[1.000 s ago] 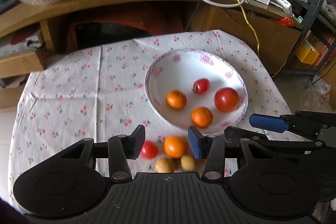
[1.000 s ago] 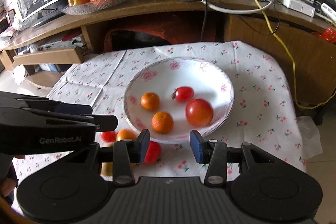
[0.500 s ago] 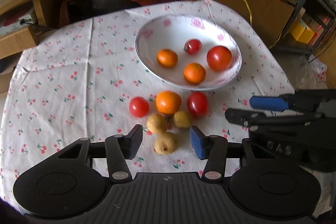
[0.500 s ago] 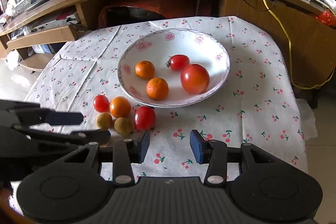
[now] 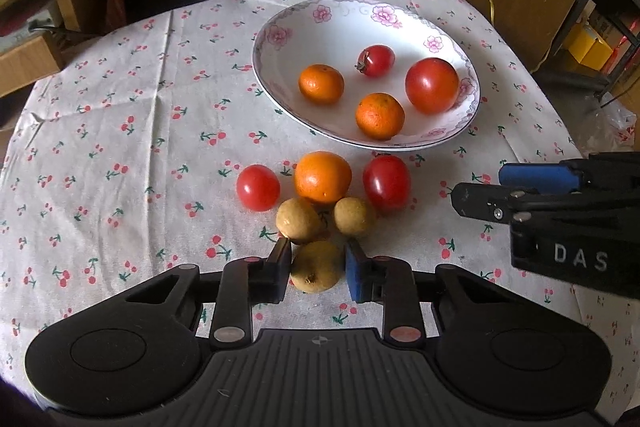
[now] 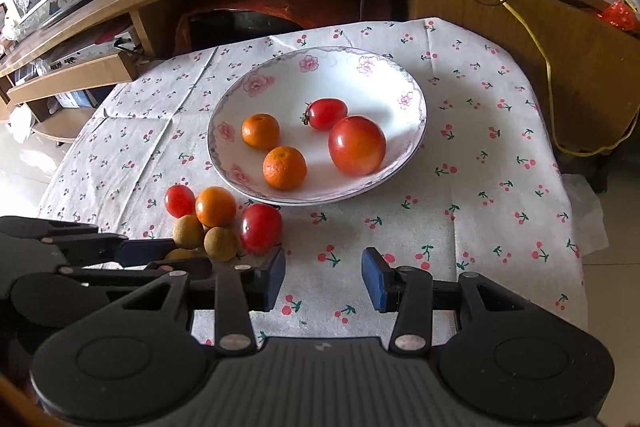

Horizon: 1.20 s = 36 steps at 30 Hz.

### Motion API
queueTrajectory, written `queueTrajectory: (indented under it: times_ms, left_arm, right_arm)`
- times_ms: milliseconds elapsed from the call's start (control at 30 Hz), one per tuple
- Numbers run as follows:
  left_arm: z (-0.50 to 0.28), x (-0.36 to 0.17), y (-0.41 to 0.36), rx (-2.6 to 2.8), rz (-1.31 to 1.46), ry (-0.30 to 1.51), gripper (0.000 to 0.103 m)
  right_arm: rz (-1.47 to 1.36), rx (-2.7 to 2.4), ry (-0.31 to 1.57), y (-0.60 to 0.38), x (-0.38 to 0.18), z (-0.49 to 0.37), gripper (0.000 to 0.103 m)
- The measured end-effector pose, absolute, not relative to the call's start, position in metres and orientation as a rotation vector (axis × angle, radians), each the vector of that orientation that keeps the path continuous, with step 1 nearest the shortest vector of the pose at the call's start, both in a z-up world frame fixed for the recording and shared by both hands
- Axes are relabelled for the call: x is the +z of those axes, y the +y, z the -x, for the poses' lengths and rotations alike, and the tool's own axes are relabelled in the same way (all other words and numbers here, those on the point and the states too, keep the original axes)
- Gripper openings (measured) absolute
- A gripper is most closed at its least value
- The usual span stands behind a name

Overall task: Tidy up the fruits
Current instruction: 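Withdraw both open tools from the bowl toward the remaining fruit, then grasp the small brown pear with the left tool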

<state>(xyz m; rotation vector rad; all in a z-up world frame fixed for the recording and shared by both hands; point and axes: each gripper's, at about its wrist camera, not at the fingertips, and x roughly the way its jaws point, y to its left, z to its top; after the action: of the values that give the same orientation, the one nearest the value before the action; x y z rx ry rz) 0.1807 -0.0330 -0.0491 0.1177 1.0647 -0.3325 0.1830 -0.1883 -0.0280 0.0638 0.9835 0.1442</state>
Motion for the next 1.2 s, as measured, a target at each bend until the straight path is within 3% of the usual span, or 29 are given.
queueTrajectory:
  times_ms: [800,1200]
  left_arm:
    - [-0.167,-0.04,-0.011,-0.381,-0.092,1.074,0.036]
    - [-0.158,-0.043,-0.006,-0.402,-0.102,1.095,0.037]
  right_arm:
    - [-0.239,0.179,0.99,-0.175,-0.051,-0.213,0.043]
    - [-0.232,0.091,1.046,-0.212,-0.048,-0.156,0.042]
